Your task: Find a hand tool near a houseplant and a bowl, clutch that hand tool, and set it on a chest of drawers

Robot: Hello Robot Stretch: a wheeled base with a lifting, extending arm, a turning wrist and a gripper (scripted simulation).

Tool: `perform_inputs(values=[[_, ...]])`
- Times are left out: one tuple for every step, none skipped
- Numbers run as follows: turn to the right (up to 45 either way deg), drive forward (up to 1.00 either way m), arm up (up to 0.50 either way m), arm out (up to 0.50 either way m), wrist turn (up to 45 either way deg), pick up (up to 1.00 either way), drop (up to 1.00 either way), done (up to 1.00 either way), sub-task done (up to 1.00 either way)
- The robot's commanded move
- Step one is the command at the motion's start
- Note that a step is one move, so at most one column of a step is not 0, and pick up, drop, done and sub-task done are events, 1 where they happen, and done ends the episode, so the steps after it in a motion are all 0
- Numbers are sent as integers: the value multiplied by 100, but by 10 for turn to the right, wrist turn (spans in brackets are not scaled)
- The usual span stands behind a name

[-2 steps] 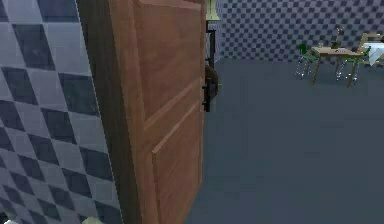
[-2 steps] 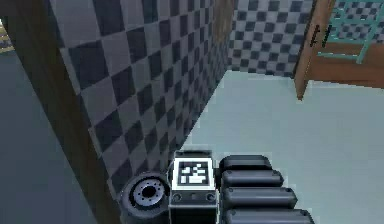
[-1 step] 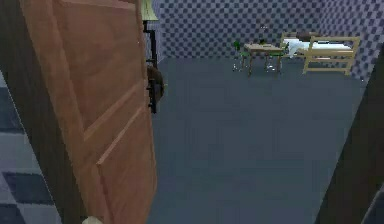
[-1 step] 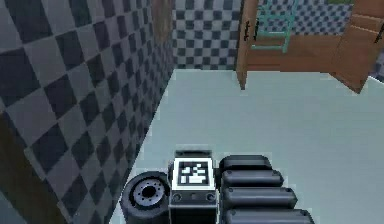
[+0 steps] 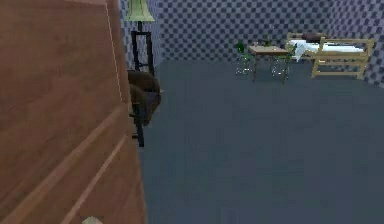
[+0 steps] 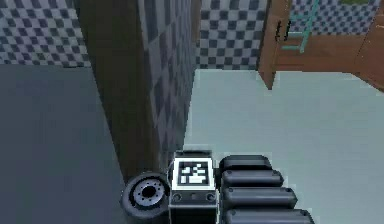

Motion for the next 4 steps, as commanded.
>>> perform_inputs(values=[[240, 0, 0, 0, 0, 0, 0, 0, 0], [0, 80, 0, 0, 0, 0, 0, 0, 0], [450, 0, 0, 0, 0, 0, 0, 0, 0], [270, 0, 0, 0, 0, 0, 0, 0, 0]])
